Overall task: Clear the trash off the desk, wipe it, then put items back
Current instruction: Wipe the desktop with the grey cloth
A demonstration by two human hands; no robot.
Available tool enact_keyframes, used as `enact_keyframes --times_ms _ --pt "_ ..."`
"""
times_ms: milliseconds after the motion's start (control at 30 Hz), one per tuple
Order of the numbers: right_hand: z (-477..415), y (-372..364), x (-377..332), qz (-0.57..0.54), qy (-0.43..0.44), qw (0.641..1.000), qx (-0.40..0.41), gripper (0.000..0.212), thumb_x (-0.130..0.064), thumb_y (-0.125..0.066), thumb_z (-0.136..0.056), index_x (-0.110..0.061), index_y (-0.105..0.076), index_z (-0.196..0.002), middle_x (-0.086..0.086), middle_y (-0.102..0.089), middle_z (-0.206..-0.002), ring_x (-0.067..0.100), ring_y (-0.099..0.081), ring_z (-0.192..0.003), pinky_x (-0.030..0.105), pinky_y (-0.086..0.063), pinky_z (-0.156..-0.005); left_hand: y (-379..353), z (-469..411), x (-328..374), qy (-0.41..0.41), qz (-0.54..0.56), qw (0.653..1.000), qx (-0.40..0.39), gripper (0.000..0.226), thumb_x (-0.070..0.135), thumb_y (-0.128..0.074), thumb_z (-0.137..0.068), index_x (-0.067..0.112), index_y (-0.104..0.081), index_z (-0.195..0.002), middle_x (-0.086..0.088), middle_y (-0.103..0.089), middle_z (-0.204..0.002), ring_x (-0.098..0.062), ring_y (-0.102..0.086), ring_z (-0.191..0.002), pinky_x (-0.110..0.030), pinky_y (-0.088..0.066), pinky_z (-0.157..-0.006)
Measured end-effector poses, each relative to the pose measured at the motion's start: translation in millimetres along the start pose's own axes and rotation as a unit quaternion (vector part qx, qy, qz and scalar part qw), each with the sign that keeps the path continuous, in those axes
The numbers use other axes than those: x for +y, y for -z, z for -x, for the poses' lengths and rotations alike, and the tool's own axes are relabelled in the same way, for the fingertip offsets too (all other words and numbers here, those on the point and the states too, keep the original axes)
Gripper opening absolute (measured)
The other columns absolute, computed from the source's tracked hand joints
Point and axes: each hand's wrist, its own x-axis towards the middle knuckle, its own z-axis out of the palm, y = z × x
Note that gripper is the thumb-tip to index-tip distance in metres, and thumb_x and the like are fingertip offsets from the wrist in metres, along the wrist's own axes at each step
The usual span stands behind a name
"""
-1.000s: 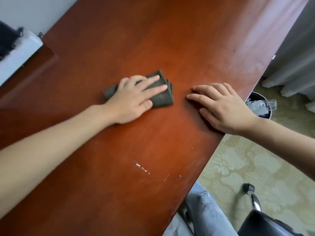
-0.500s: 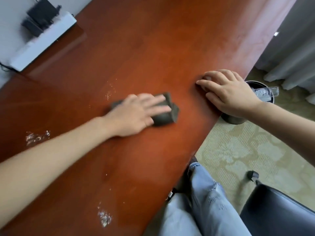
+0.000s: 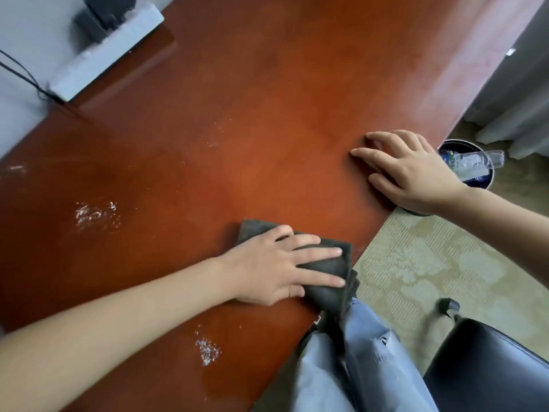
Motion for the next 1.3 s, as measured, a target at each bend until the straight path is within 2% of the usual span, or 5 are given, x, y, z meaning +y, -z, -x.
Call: enact_keyframes --times_ms 200,467,567,867,1300 --pt "-28.1 4.0 -1.6 0.003 0.052 0.999 -0.007 0.051 -0.041 -0.037 -0.087 -0.019 -0.052 -0.13 0.01 -0.049 -0.133 0.035 -0.045 -0.114 0.045 -0.033 -0.1 9.1 43.5 -126.4 0.263 -0.045 0.964 0.008 0.055 0.041 -0.026 -0.089 0.036 -0.024 -0.144 -0.005 -0.031 -0.151 -0.031 -0.037 -0.128 -0.047 -0.036 -0.096" --pt "-71.2 -3.4 -4.4 -0.007 0.098 0.995 -0.012 0.048 -0.04 -0.041 -0.084 -0.022 -0.056 -0.126 0.012 -0.054 -0.127 0.036 -0.05 -0.107 0.046 -0.041 -0.09 19.1 58.0 -208.7 0.531 0.039 0.844 0.058 0.05 0.025 -0.037 -0.098 0.036 -0.026 -0.145 -0.007 -0.026 -0.15 -0.032 -0.021 -0.133 -0.046 -0.014 -0.11" --pt "-73.2 -2.7 -4.0 -0.026 0.092 0.995 -0.012 0.048 -0.039 -0.041 -0.083 -0.023 -0.056 -0.126 0.01 -0.054 -0.126 0.034 -0.048 -0.108 0.045 -0.039 -0.09 24.2 15.6 -202.3 0.505 0.076 0.857 0.075 0.049 0.027 -0.034 -0.098 0.039 -0.025 -0.145 -0.003 -0.027 -0.15 -0.03 -0.02 -0.133 -0.044 -0.013 -0.11" --pt "-87.5 -5.2 -18.1 -0.022 0.06 0.998 -0.016 0.051 -0.039 -0.038 -0.085 -0.021 -0.052 -0.13 0.011 -0.05 -0.132 0.036 -0.045 -0.113 0.046 -0.035 -0.094 5.9 14.1 -67.9 0.104 0.036 0.994 0.006 0.055 0.04 -0.035 -0.087 0.036 -0.028 -0.141 -0.002 -0.04 -0.143 -0.025 -0.037 -0.121 -0.04 -0.025 -0.1" --pt "-111.4 -18.0 -98.9 -0.001 0.082 0.997 -0.016 0.049 -0.038 -0.038 -0.087 -0.02 -0.053 -0.13 0.013 -0.05 -0.134 0.037 -0.048 -0.111 0.047 -0.038 -0.095 30.9 74.3 -307.8 0.415 0.024 0.909 0.022 0.05 0.029 -0.032 -0.1 0.038 -0.018 -0.147 -0.002 -0.021 -0.154 -0.03 -0.019 -0.138 -0.047 -0.016 -0.112"
